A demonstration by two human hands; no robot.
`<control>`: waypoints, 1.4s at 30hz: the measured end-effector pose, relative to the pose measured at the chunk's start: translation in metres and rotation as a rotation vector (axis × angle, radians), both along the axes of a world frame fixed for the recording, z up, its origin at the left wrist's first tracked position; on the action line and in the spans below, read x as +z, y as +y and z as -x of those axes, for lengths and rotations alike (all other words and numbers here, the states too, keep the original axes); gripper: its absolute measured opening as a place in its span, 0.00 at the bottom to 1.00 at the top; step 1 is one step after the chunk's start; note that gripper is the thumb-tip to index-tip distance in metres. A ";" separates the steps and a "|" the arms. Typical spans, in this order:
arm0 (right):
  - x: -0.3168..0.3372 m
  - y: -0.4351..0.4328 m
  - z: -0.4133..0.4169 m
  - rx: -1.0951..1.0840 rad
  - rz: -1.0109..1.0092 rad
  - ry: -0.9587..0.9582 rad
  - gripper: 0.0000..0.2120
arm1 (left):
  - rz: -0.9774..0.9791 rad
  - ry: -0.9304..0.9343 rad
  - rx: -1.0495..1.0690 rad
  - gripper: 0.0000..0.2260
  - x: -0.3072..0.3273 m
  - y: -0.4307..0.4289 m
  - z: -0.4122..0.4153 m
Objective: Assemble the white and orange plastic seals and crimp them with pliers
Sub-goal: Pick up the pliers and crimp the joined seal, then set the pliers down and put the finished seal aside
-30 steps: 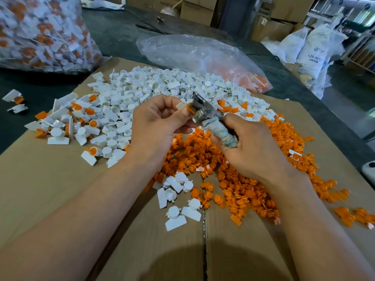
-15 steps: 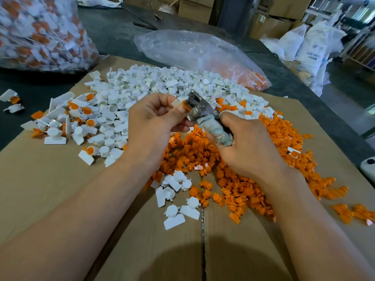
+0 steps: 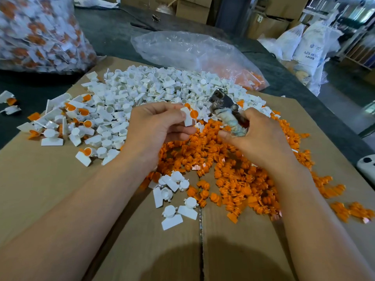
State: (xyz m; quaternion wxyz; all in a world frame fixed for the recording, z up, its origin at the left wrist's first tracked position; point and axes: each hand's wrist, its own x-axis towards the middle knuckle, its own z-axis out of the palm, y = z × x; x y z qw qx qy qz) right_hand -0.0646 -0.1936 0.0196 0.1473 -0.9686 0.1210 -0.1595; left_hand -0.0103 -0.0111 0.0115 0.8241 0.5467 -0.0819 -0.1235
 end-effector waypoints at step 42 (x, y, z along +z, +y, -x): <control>-0.020 -0.016 -0.015 -0.056 0.114 0.255 0.38 | 0.059 0.091 0.067 0.06 0.000 0.011 -0.004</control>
